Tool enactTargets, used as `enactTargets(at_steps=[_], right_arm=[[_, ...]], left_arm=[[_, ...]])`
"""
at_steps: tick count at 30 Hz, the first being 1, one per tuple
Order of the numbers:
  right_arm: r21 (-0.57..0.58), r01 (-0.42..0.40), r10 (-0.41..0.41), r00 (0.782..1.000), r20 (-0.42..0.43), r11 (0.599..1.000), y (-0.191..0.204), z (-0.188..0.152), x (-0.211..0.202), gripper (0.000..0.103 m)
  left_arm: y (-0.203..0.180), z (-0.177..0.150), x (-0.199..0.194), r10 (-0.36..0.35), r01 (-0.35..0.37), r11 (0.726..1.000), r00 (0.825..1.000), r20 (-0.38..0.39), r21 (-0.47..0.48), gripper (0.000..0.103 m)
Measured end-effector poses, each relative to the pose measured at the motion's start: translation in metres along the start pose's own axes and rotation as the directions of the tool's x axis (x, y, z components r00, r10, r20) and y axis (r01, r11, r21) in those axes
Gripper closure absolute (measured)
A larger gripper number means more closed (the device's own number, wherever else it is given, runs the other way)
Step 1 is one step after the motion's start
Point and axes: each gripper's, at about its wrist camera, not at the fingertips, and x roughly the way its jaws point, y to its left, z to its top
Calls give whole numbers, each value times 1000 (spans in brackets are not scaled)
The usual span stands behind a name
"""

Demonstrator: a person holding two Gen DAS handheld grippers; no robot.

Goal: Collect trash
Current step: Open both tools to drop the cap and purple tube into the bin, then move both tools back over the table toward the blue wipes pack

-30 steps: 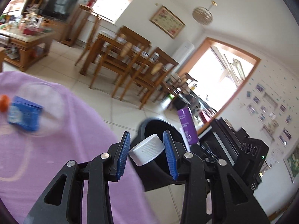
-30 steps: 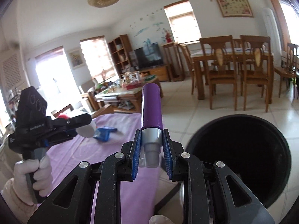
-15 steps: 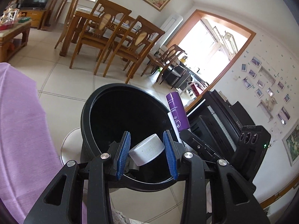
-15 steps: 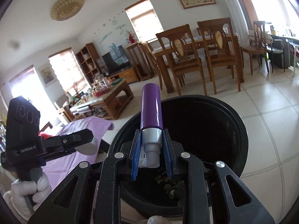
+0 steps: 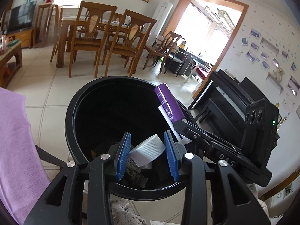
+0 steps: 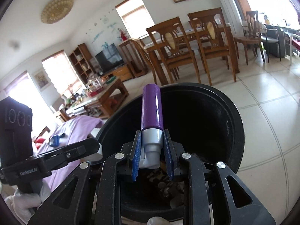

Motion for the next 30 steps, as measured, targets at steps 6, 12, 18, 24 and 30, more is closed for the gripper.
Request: enactTargets(at_steps=[6, 12, 18, 24, 30], right_arm=[[25, 17, -17, 1000, 9, 1000, -2, 1, 1, 67], [28, 27, -28, 999, 33, 999, 9, -2, -7, 57], [19, 29, -30, 998, 54, 999, 20, -2, -11, 50], [-10, 19, -18, 998, 60, 1000, 48, -2, -12, 42], [-51, -5, 7, 999, 45, 999, 88, 0, -1, 32]], left_arm=[[-13, -3, -3, 42, -42, 997, 999, 12, 62, 64], [-21, -6, -19, 94, -99, 991, 994, 57, 92, 31], [-26, -9, -39, 132, -143, 982, 987, 93, 120, 24], [-19, -14, -70, 189, -208, 971, 969, 157, 115, 12], [-7, -21, -104, 242, -268, 957, 948, 206, 110, 8]])
